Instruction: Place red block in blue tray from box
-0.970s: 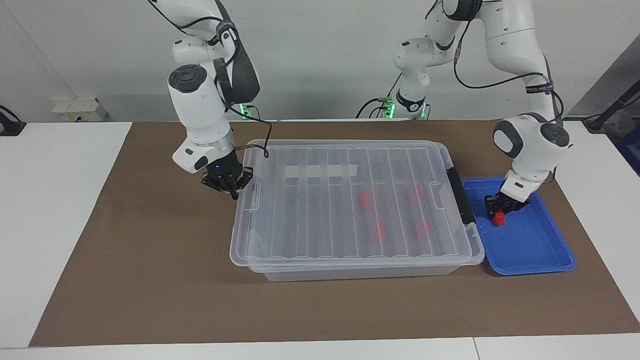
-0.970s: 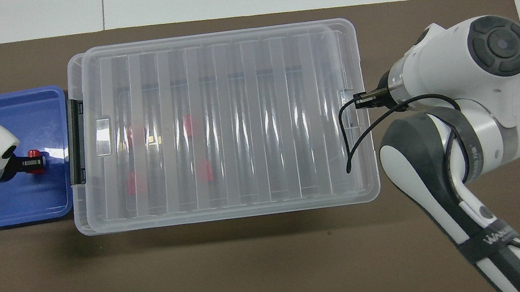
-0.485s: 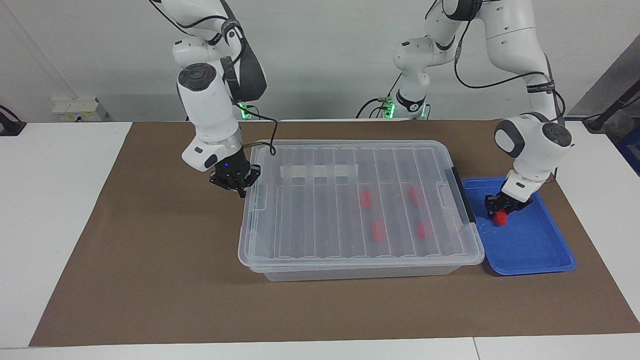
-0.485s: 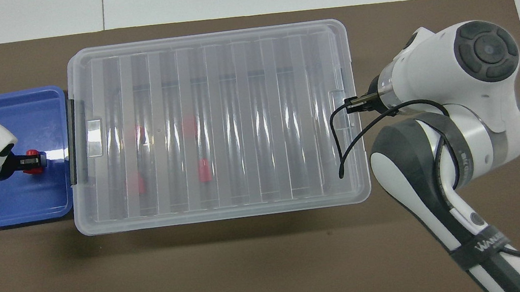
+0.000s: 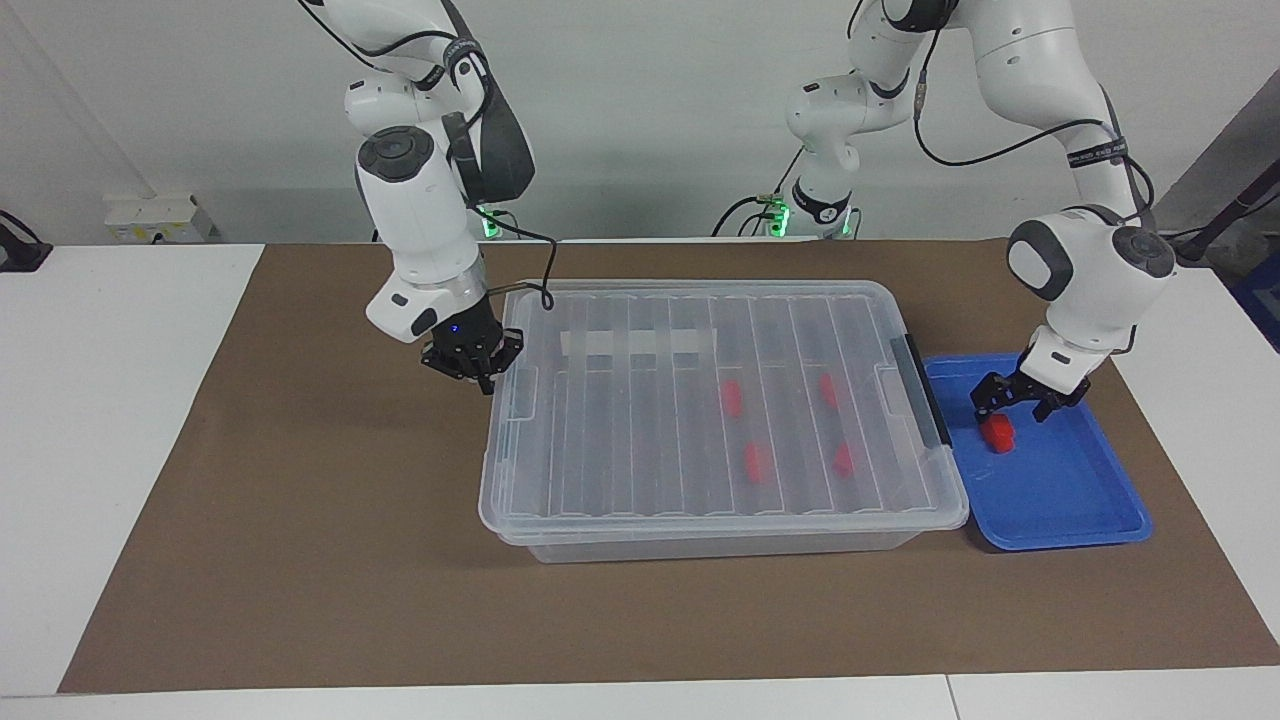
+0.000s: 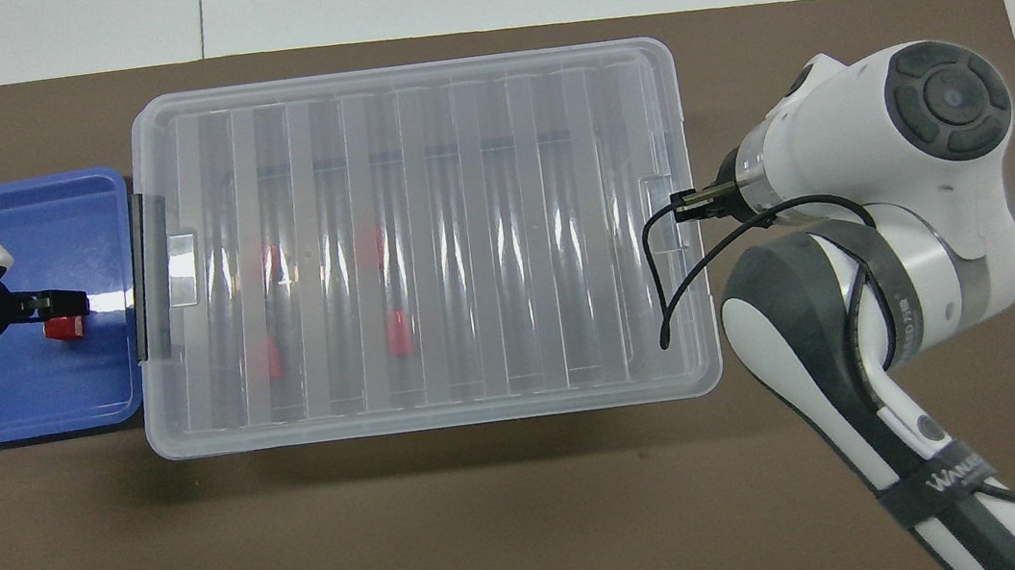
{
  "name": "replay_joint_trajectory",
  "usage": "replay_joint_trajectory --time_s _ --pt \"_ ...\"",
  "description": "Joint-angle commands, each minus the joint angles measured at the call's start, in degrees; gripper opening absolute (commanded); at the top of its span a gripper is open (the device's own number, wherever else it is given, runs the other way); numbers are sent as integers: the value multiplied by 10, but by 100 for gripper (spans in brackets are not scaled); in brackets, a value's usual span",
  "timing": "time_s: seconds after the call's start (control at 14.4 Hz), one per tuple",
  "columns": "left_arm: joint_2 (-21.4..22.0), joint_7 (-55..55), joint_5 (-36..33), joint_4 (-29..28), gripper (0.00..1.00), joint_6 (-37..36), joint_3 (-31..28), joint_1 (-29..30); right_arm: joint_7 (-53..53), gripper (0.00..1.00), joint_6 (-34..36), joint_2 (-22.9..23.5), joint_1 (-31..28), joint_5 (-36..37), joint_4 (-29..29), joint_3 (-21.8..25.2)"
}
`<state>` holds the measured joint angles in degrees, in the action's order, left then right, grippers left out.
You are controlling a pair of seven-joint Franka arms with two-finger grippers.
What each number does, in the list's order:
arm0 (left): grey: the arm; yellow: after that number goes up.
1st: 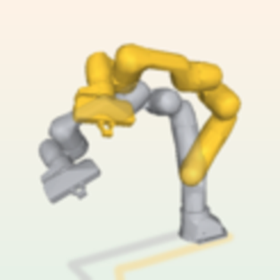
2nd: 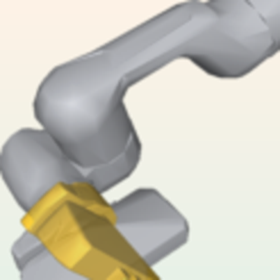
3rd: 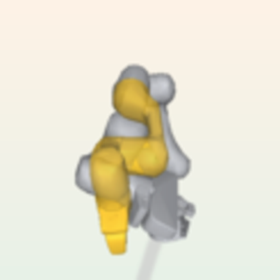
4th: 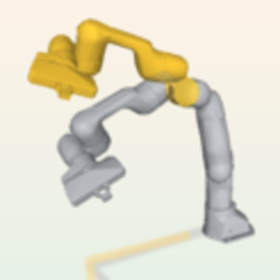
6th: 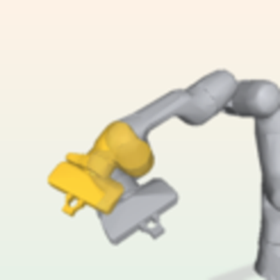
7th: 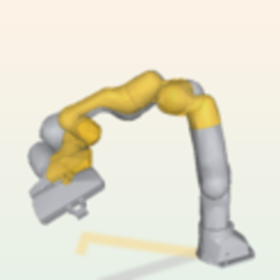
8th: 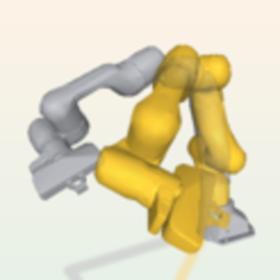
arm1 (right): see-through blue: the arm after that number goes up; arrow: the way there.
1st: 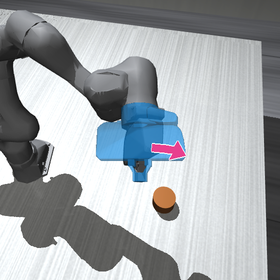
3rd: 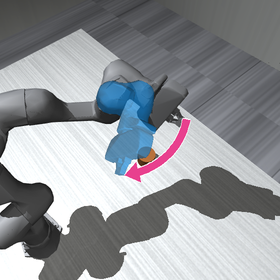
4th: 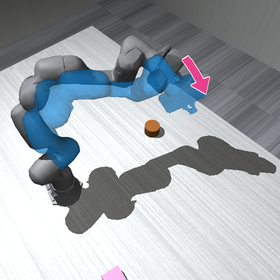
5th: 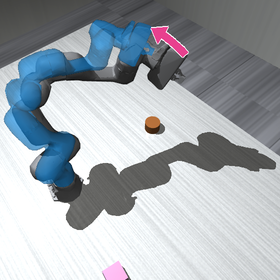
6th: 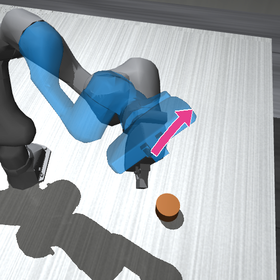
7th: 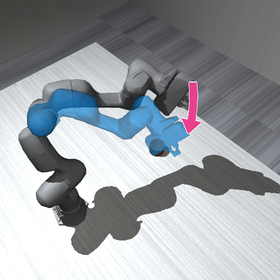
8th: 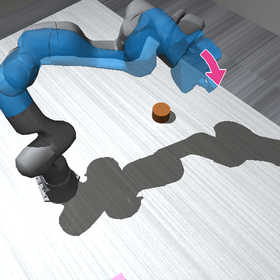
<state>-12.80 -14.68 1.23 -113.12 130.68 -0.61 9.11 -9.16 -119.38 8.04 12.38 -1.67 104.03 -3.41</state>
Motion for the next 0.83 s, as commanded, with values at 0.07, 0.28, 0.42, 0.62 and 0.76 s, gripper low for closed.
replay_joint_trajectory --time_s 0.07,0.28,0.42,0.62,0.76 --pt "60 -4 8 71 100 -162 3 -1 13 0 8 -8 -3 -17 1 -3" --pt "94 -5 7 123 100 -248 3 -1 9 0 13 -22 -13 -17 2 -1" --pt "135 -10 8 114 100 -248 7 -7 -1 0 43 -37 -31 -17 2 0" --pt "142 -6 7 113 100 -242 8 -26 -24 27 88 -63 -61 -13 1 3" --pt "153 -9 7 111 100 -263 9 -27 -25 100 101 -76 -93 -9 -3 3"
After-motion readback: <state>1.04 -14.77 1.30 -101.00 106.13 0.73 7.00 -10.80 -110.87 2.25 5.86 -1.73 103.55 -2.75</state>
